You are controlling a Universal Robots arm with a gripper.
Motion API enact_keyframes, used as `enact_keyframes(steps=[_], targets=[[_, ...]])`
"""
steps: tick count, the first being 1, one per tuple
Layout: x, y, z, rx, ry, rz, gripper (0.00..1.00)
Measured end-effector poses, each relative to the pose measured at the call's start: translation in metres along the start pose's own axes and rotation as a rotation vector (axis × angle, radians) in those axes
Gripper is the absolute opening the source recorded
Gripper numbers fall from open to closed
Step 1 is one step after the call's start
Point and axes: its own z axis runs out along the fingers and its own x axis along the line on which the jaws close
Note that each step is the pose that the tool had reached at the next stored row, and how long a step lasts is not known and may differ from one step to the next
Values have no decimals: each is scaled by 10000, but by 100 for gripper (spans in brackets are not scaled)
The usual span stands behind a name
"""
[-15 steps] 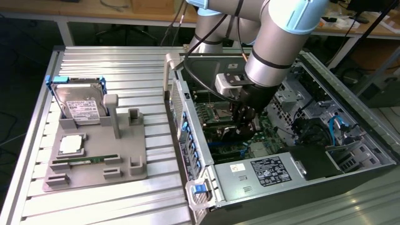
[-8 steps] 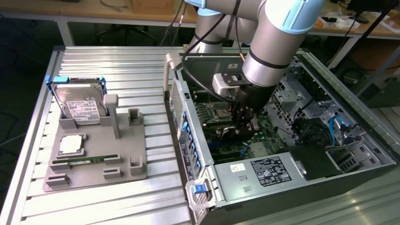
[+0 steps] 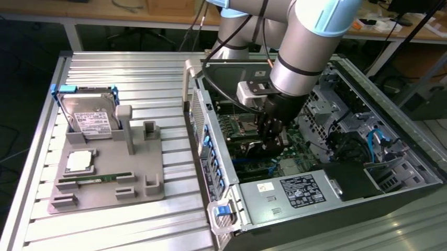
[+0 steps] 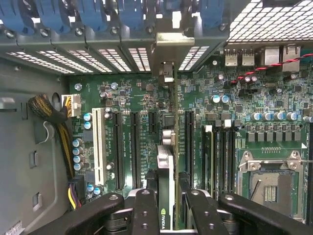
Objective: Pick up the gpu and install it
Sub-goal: 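Insert the gpu into the slot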
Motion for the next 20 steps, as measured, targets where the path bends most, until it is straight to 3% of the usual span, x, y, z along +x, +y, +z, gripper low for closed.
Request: enact_keyframes(steps=[20], targets=[[-57, 48, -3, -1, 1, 2, 27]])
